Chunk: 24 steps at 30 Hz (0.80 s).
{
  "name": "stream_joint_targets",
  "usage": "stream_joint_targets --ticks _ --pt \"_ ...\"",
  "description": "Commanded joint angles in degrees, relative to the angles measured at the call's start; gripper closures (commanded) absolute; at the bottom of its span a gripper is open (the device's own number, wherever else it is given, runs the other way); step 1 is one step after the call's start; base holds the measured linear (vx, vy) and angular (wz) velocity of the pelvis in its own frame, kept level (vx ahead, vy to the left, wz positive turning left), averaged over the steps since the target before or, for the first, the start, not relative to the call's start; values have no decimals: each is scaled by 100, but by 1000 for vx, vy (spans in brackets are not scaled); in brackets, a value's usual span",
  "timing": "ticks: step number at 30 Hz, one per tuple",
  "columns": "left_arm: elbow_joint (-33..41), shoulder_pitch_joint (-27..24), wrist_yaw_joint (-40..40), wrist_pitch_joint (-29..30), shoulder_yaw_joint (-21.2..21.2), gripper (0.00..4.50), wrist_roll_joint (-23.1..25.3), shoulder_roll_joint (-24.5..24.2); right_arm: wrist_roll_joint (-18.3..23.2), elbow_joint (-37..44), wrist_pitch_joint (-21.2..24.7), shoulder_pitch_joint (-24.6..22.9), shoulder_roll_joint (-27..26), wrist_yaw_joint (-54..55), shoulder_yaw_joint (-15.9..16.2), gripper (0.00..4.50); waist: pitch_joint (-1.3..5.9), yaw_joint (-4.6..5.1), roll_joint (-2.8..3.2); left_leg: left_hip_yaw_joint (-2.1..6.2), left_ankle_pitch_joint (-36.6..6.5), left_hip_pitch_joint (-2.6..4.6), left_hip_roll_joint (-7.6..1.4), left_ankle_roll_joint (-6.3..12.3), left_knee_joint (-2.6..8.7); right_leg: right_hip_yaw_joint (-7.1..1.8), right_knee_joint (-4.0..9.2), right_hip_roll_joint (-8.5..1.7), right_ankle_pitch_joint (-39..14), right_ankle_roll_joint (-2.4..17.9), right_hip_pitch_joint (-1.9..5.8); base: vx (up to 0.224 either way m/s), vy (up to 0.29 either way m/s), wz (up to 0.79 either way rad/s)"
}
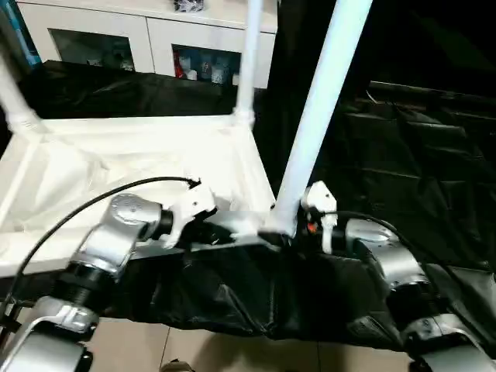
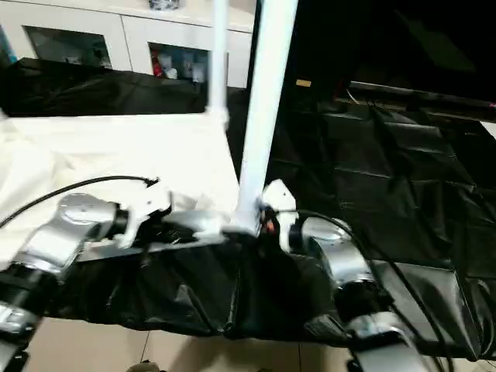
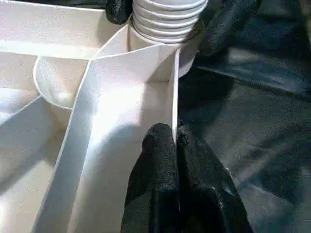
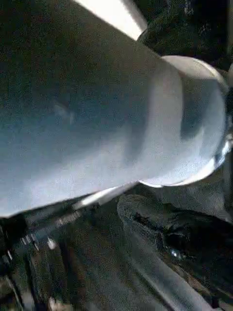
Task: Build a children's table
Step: Rotate leg to tighten
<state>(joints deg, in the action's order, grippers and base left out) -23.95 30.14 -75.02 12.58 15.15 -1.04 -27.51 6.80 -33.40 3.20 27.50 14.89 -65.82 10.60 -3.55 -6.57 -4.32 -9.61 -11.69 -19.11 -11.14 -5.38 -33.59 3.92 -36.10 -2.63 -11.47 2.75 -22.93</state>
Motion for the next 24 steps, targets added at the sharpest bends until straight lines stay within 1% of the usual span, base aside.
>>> stream_joint_targets --ticks 1,2,3,5,8,9,11,12,13,15,16,17,18,19,20,21,22,23,24 --pt "126 62 -60 -79 93 450 -198 113 80 282 72 -101 -99 -642 550 97 355 -10 73 51 -611 -29 -252 281 382 -357 445 -587 -965 1015 335 0 0 0" --pt "149 49 -169 -78 99 450 -220 52 87 325 79 -122 -56 -716 575 110 361 -8 70 46 -586 -31 -248 287 376 -358 440 -586 -927 1025 337 0 0 0" --pt "163 40 -236 -80 102 450 -232 11 96 350 96 -137 -35 -757 589 110 357 -13 78 46 -588 -30 -250 288 378 -354 436 -581 -903 1047 329 0 0 0" --pt "183 20 -330 -91 111 450 -243 -50 118 391 137 -162 -26 -796 597 133 357 -14 83 48 -619 -30 -254 273 382 -351 441 -589 -959 1049 330 0 0 0" --pt "194 -5 -402 -107 115 450 -256 -89 165 452 230 -205 -42 -827 580 144 351 -11 83 50 -664 -27 -254 236 386 -357 457 -594 -1081 1027 329 0 0 0" --pt "194 -5 -402 -107 115 450 -256 -89 165 452 230 -205 -42 -827 580 156 350 -9 80 51 -674 -32 -247 221 387 -354 459 -585 -1107 1010 333 0 0 0" --pt "203 -41 -361 -78 90 450 -251 -63 205 466 304 -266 -134 -711 484 170 353 -7 70 53 -661 -30 -249 216 387 -356 458 -593 -1118 993 331 0 0 0" --pt "203 -41 -361 -78 90 450 -251 -63 205 466 304 -266 -134 -711 484 170 358 -12 74 50 -628 -32 -244 224 382 -358 457 -595 -1086 993 337 0 0 0" --pt "158 -19 -78 22 50 450 -190 60 210 259 334 -198 -350 -164 231 170 357 -13 79 51 -614 -32 -246 225 384 -358 454 -591 -1053 1002 330 0 0 0" --pt "125 4 74 71 37 450 -161 115 212 170 341 -161 -443 103 123 174 344 8 89 59 -721 -22 -249 141 402 -351 474 -599 -1218 1006 310 0 0 0" --pt "-4 94 487 170 -28 450 -85 279 88 -97 282 -44 -643 837 -68 175 340 19 77 61 -781 -23 -245 86 405 -355 491 -608 -1389 958 320 0 0 0" --pt "-43 126 607 196 -53 450 -76 344 20 -217 237 9 -703 1110 -115 175 329 30 84 61 -819 -18 -243 48 410 -353 498 -602 -1488 942 305 0 0 0" --pt "-72 149 696 215 -71 450 -69 392 -30 -305 204 49 -747 1312 -149 175 326 58 94 70 -915 -15 -229 -17 418 -345 526 -600 -1747 875 301 0 0 0" --pt "-159 238 1020 286 -101 450 -6 572 -113 -658 232 218 -935 2032 -323 176 337 66 100 79 -945 -5 -233 -65 421 -353 536 -615 -1870 818 306 0 0 0" --pt "-241 316 1327 352 -111 450 73 738 -122 -885 233 332 -1086 2490 -448 176 328 95 99 75 -970 -10 -228 -80 424 -356 539 -605 -1903 828 288 0 0 0" --pt "-275 349 1462 382 -114 450 113 808 -110 -948 237 369 -1151 2654 -493 177 330 100 118 83 -1031 12 -224 -122 422 -352 556 -608 -2003 806 279 0 0 0" --pt "-293 375 1650 445 -105 450 156 941 -115 -1064 267 440 -1270 2966 -552 177 339 102 127 78 -1030 14 -219 -117 415 -355 558 -608 -1984 805 282 0 0 0" --pt "-293 375 1650 445 -105 450 156 941 -115 -1064 267 440 -1270 2966 -552 177 344 100 108 70 -951 -2 -225 -70 410 -363 537 -597 -1720 828 295 0 0 0" --pt "-298 388 1765 486 -97 450 181 1028 -121 -1141 293 488 -1349 3180 -589 177 353 98 110 69 -885 -8 -226 -49 405 -369 518 -603 -1579 855 302 0 0 0"
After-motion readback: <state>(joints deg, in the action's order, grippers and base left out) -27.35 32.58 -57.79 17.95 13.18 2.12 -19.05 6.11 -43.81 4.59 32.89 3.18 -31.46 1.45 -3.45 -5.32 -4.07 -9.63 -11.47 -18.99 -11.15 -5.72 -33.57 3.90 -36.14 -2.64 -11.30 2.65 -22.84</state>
